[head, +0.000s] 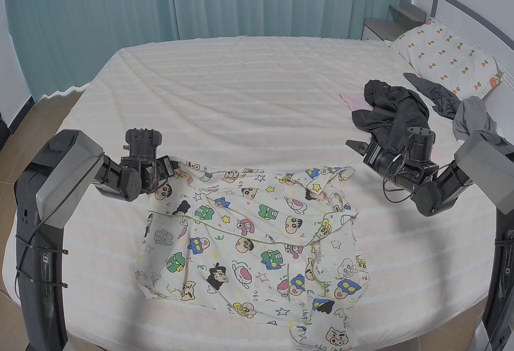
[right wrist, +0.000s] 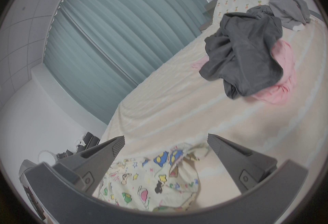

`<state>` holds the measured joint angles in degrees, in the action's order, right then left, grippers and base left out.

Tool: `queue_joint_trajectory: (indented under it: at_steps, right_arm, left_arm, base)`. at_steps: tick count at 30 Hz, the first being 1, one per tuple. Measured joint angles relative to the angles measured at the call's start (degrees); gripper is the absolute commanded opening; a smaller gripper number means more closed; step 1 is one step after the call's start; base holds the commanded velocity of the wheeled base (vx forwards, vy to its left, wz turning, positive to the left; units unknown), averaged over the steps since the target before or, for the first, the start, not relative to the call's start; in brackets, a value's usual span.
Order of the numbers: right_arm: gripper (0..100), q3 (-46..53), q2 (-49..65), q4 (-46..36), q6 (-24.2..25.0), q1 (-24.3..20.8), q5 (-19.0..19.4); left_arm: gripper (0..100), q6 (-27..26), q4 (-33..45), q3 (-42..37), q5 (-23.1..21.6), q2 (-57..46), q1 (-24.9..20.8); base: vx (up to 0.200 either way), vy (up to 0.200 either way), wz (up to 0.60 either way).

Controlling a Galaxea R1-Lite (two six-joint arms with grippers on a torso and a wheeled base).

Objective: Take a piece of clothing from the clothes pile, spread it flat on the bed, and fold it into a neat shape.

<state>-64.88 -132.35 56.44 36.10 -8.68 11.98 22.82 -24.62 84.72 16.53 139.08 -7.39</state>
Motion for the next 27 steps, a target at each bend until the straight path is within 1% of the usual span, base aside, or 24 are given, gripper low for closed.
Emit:
queue_joint_trajectory:
  at_steps: [3, 5, 8, 10, 14, 15, 19, 21, 23, 25, 27]
  right_arm:
    - [100, 3.33, 1.04, 0.05, 0.02, 0.55, 1.15]
    - [100, 6.01, 1.89, 0.07, -0.02, 1.16, 2.71]
    - [100, 9.2, 2.86, 0.05, -0.33, 2.01, 5.08]
    - [100, 12.07, 3.61, 0.07, -0.9, 2.95, 7.12]
    - [100, 17.64, 4.6, 0.1, -2.99, 4.8, 10.07]
    - [100, 19.24, 4.79, 0.1, -3.63, 5.21, 10.81]
    - [100, 22.82, 5.14, 0.16, -5.42, 5.94, 12.62]
    - [100, 24.36, 5.23, 0.18, -6.05, 6.27, 13.69]
    - [100, 25.61, 5.29, 0.21, -6.64, 6.51, 14.73]
    - [100, 26.82, 5.29, 0.22, -7.41, 6.7, 16.23]
    - [100, 27.54, 5.25, 0.22, -7.8, 6.86, 17.36]
  left_arm:
    - [100, 0.13, 8.9, 2.16, -3.67, -0.9, 0.41]
    - [100, 0.94, 13.41, 5.38, -5.29, -1.35, 0.83]
    - [100, 4.02, 17.6, 10.86, -6.63, -1.54, 1.3]
    - [100, 7.09, 22.11, 16.15, -7.73, -1.44, 1.85]
    - [100, 11.01, 35.35, 24.72, -10.68, -0.6, 3.47]
    - [100, 11.75, 40.03, 26.58, -12.37, -0.16, 4.04]
    - [100, 13.14, 52.21, 28.98, -17.4, 1.49, 5.38]
    - [100, 14.64, 56.81, 29.46, -19.09, 2.93, 6.02]
    - [100, 17.44, 59.62, 29.64, -19.86, 4.57, 6.64]
    - [100, 22.66, 62.2, 29.77, -21.07, 6.6, 7.39]
    - [100, 26.36, 64.39, 29.94, -23.06, 7.74, 7.96]
  base:
    - [0.0, 0.0, 0.0]
    - [0.0, 0.0, 0.0]
    - [0.0, 0.0, 0.0]
    - [0.0, 0.0, 0.0]
    - [0.0, 0.0, 0.0]
    - [0.0, 0.0, 0.0]
    - [0.0, 0.0, 0.0]
    - [0.0, 0.0, 0.0]
    - [0.0, 0.0, 0.0]
    - [0.0, 0.0, 0.0]
    - [0.0, 0.0, 0.0]
